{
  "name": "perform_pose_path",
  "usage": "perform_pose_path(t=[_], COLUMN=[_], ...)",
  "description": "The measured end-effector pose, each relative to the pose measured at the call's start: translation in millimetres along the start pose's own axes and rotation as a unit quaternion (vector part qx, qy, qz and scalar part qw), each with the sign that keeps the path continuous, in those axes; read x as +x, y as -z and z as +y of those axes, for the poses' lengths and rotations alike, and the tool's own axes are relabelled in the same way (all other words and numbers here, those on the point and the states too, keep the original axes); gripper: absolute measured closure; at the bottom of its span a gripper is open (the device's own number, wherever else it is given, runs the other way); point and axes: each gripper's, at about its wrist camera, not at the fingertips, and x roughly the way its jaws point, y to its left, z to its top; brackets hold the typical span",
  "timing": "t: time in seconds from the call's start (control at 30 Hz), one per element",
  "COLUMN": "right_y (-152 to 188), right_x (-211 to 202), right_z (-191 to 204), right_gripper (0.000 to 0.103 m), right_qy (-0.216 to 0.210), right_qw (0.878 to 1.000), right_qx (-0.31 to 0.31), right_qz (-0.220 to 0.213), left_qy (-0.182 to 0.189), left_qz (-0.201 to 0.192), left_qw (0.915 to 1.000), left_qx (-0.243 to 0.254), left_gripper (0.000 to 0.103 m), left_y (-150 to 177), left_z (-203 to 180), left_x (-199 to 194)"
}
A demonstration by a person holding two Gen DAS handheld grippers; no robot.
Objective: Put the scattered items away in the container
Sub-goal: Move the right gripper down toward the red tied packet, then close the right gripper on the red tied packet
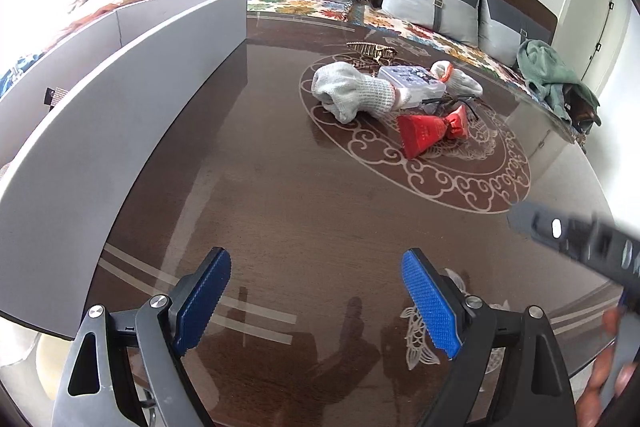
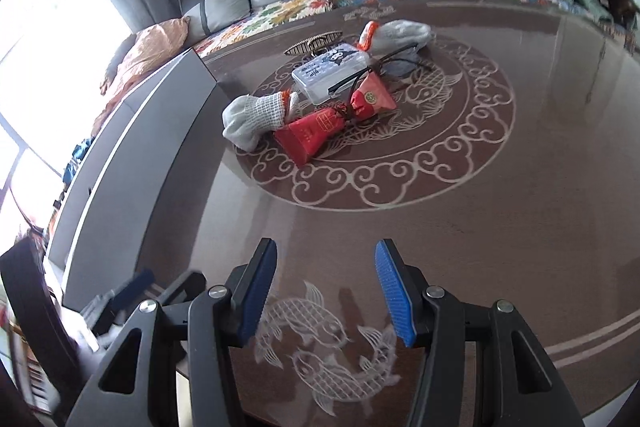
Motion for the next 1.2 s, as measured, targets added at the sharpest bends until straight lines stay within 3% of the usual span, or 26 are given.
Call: perform_pose_path(t=[0.13,0.27,0.53,0.87,0.93,1.2], right_y=[-33,-70,-112,-121,-120,-111], right_x=[28,53,102,130,131,115], right_z=[-3,-18,-35,-11,-6,-8], right_gripper=[0.050,0.050,0.050,0.053,0.069,0.077], right_qy=[-0.031,-0.061,-0.032,0.014,0.025,0.035], right_qw=[0.998,0.989,0.965,0.975,0.980,0.988], right_qx=[0.036,0.126,0.234,0.179,0.152,0.077], right_qz=[0.029,0.056,0.113,0.131,0.128,0.132], left_qy=[0.004,0.008,0.016,0.024,0.024,0.017], left_qz=[-0.002,0.003,0.013,0.019,0.021,0.026], left_qw=[1.0000,1.0000,0.9996,0.9992,0.9991,0.9990], left_qx=[0.006,0.001,-0.019,-0.027,-0.028,-0.031], left_gripper=[0.016,0.016,0.016,0.016,0.016,0.016], left_y=[4,4,4,4,5,6], left_z=[-1,1,12,19,20,23], left_x=[7,13,21,23,22,21])
